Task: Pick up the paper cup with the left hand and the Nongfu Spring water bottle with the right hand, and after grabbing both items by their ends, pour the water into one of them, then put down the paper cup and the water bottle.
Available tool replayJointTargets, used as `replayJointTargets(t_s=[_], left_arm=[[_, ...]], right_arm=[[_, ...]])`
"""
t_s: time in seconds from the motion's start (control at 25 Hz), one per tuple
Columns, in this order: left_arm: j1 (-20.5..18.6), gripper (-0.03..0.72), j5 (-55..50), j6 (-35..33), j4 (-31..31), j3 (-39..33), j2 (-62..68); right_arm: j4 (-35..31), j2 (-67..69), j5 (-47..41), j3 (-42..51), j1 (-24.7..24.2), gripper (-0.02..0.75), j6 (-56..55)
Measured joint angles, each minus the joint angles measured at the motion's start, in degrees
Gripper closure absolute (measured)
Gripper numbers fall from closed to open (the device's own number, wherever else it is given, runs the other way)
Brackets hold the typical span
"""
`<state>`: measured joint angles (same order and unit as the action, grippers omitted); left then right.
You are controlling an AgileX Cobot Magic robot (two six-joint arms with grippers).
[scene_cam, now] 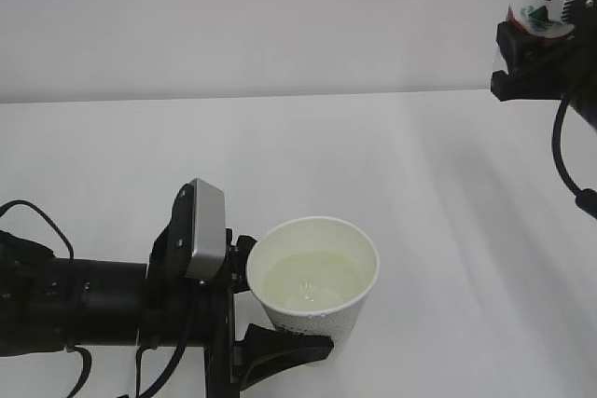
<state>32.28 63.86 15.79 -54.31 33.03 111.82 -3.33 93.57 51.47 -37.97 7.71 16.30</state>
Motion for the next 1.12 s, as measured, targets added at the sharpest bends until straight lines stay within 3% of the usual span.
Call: replayJointTargets(t_s=[1.12], left_arm=[[0.0, 0.153, 0.0, 0.0, 0.0, 0.0, 0.0]], right_arm=[[-3.0, 0.0, -6.5, 0.0, 0.0, 0.256, -5.7]])
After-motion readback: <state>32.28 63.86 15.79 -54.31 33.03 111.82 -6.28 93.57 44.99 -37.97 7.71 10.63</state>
